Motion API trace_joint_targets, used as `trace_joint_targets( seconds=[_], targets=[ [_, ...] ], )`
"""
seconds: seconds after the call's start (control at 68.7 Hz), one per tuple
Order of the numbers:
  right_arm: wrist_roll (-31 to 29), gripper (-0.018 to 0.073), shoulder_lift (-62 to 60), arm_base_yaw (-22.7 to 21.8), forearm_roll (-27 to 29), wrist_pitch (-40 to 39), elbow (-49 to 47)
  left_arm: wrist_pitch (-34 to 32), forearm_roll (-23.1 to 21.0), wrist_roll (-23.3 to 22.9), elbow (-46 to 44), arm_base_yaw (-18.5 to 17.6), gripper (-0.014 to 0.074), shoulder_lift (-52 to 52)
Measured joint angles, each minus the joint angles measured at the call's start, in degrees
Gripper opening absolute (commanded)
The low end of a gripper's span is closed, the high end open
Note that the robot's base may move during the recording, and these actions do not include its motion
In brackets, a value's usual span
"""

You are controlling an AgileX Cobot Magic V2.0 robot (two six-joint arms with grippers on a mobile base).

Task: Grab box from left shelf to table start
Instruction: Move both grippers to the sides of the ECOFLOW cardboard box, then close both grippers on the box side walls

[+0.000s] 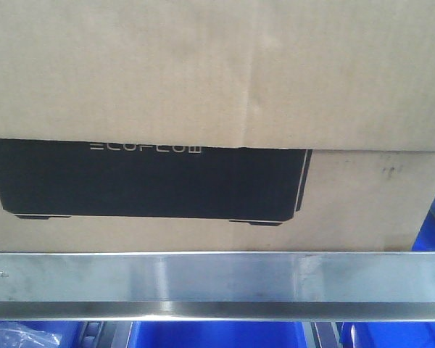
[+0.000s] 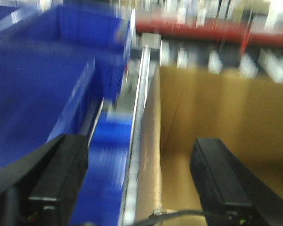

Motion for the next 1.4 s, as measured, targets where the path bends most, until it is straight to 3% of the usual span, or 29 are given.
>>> trace_joint_targets(
  seconds=[0.204,0.495,0.772,0.961,1.136,1.238,1.398],
  targets=[
    [0.0,0.0057,0.0,0.0,0.0,0.0,0.0,10.69,-0.43,2.7,-12.44,-5.49,0.0359,15.37],
    [0.0,0.0057,0.0,0.0,0.0,0.0,0.0,22.65,-0.88,2.88,-22.7,-6.25,0.0359,33.11],
    [0.0,0.0057,0.0,0.0,0.44,0.0,0.0,26.28,0.25,2.97,-27.53,-6.25,0.0359,42.29],
    [0.0,0.0057,0.0,0.0,7.66,0.15,0.0,26.65,0.59,2.75,-28.25,-6.25,0.0359,44.92],
    [0.0,0.0067,0.0,0.0,9.64,4.93,-3.38,26.91,1.46,1.59,-28.46,-6.25,0.0359,45.73],
    [0.0,0.0184,0.0,0.0,9.64,9.23,-8.14,28.2,3.26,1.5,-28.65,-6.25,0.0359,45.73],
    [0.0,0.053,2.51,0.0,9.64,17.0,-14.86,29.96,4.02,1.37,-28.68,-6.25,0.0359,45.73]
  ],
)
